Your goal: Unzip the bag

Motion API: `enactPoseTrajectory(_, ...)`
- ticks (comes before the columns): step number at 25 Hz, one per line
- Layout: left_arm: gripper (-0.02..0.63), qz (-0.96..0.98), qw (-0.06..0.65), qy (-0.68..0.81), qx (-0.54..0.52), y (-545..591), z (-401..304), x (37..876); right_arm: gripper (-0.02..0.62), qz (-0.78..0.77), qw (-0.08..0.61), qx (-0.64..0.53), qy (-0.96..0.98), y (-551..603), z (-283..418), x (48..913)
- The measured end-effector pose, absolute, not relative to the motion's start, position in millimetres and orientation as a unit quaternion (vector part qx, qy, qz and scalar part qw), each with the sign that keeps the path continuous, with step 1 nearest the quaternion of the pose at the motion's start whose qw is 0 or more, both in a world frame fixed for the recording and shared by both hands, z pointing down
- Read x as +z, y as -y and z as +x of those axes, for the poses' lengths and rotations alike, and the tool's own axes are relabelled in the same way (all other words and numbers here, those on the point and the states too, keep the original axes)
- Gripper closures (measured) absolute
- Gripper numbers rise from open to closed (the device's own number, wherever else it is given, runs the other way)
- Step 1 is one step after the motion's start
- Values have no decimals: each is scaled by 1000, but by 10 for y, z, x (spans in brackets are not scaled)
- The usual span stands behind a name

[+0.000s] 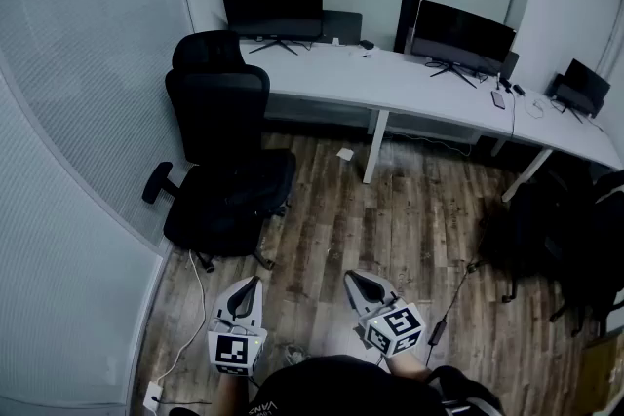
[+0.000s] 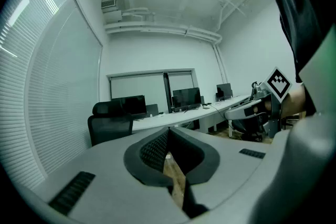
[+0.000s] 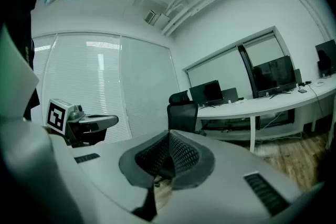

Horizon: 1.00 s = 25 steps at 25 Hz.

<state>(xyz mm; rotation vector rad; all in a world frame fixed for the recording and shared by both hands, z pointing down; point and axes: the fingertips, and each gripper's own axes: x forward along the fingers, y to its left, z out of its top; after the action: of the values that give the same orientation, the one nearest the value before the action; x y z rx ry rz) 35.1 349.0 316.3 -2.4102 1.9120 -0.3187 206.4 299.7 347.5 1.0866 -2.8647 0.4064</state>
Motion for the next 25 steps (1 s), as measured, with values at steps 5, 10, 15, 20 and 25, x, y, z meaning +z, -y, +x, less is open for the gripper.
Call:
enactPoseTrajectory(5,588,-783,28,-612,-104,-3531,536,3176,551,337,14,131,932,-3025,2159,3452)
enactPoseTrajectory(10,574,-780,25,-616,-107,-3506,655,3244,546,325,7,134,936,-3004,2185,3484)
enactPoseTrajectory(15,510,-790,7,-603,-111,-3366,654,3390,516,325,16,146,934,-2861,2114,3603)
enactPoseTrajectory(20,500,-797,-12,-591,-125,-3116,430,3605,445,339,33,146,929,-2603,1904,3729)
enactPoseTrajectory(25,474,-805,-13,-575,-144,-2748,18,3794,443,361,51,141,921,-2257,1541,3849)
